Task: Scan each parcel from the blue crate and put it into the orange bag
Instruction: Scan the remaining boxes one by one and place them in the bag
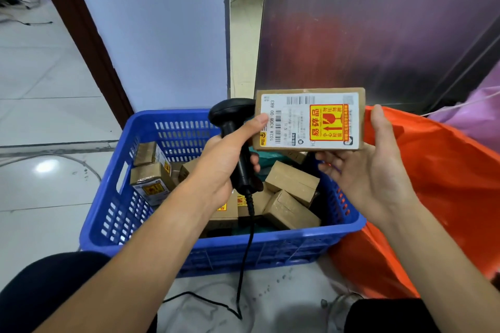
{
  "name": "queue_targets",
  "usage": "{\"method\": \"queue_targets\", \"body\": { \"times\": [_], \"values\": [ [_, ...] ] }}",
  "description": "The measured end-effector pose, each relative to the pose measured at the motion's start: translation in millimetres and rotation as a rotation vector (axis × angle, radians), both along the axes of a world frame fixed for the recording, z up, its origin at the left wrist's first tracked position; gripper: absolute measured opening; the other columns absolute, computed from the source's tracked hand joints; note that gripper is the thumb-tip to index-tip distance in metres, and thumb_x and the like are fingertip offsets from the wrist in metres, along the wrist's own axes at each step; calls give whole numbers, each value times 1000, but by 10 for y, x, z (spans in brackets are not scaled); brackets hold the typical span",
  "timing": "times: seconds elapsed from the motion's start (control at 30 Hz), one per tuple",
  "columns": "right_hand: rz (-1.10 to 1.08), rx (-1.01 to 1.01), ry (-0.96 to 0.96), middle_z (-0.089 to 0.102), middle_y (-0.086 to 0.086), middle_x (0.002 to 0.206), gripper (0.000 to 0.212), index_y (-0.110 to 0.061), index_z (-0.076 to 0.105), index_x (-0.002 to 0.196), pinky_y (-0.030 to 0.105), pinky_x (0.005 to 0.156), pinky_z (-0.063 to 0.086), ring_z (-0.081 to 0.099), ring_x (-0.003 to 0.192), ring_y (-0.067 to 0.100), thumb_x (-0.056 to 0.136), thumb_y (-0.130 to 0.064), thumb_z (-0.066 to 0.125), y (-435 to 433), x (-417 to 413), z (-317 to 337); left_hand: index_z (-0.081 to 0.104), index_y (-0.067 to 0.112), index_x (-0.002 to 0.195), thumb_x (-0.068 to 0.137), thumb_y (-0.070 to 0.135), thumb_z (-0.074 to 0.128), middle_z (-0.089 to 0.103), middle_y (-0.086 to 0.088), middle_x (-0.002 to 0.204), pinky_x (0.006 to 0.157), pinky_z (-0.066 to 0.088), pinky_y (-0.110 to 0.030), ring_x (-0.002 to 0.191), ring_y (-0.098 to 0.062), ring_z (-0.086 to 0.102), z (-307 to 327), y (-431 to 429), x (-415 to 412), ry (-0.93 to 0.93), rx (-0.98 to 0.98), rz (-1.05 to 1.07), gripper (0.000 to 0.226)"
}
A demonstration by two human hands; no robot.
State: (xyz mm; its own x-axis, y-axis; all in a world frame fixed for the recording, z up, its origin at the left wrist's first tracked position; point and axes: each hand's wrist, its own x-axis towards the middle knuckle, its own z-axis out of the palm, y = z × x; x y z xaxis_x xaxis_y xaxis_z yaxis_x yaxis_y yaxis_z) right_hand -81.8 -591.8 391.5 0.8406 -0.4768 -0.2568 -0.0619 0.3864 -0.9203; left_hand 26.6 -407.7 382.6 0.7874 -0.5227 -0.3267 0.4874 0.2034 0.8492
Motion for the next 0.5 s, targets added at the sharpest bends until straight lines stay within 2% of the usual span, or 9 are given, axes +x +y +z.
{"method": "queue_targets", "body": {
  "times": [0.13,0.2,0.33,0.5],
  "values": [
    [-58,-28,-93,76,9,116,68,-18,66,134,38,88,54,68,92,18,88,-67,52,125,15,-59,69,10,129,81,41,85,80,-9,111,56,51,-24,59,-10,54,-12,-47,-37,29,-7,-3,60],
    [-59,-36,-103,76,9,118,59,-20,65,133,39,90,54,69,96,20,88,-57,58,159,22,-77,67,11,131,80,42,86,80,-9,110,54,51,-24,59,-9,55,-30,-52,-41,37,-8,12,62],
    [-65,-69,-87,77,6,113,47,-23,64,126,36,84,54,71,91,18,84,-43,62,170,35,-66,68,13,129,79,45,86,81,-7,108,56,52,-24,60,-9,58,-57,-49,-13,30,15,35,62],
    [-77,-127,-57,78,7,111,61,-20,63,129,37,81,57,74,90,20,75,-47,67,125,32,-70,71,14,125,81,46,85,81,-6,107,58,51,-26,61,-8,57,-52,-36,2,1,32,57,56]
  ]
}}
